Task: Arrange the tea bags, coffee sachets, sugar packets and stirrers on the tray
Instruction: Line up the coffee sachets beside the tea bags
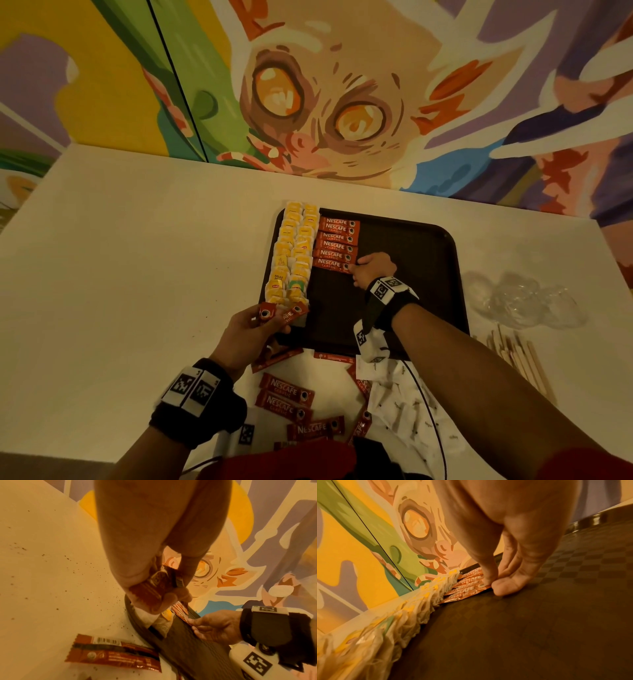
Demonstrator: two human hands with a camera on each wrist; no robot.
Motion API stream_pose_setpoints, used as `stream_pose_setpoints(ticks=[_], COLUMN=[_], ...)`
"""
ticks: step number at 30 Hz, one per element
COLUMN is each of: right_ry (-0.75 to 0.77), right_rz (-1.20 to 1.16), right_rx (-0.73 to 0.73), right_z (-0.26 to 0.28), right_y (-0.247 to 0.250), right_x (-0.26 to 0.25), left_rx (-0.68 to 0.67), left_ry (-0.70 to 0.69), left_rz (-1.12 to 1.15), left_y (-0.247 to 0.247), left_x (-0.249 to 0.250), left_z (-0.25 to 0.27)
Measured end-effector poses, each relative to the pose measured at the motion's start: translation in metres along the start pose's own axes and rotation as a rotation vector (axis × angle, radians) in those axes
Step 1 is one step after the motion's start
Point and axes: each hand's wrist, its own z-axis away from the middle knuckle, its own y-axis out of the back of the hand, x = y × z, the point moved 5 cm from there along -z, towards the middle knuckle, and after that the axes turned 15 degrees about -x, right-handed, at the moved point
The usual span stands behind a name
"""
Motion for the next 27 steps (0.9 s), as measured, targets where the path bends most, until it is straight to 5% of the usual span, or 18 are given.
stream_pose_setpoints(ticks=[13, 19, 27], right_ry=[0.035, 0.227, 0.381], right_rz=[0.037, 0.081, -0.039], right_rx=[0.012, 0.044, -0.542], right_z=[-0.001, 0.023, 0.103], right_y=[0.0, -0.001, -0.042], right_x=[-0.002, -0.007, -0.006], left_rx=[-0.013, -0.048, -0.119], left_ry=[0.001, -0.045, -0.081], left_rz=[0.014, -0.042, -0.2], left_y=[-0.001, -0.004, -0.007], left_x=[0.003, 0.013, 0.022], left_z=[0.001, 0.004, 0.001])
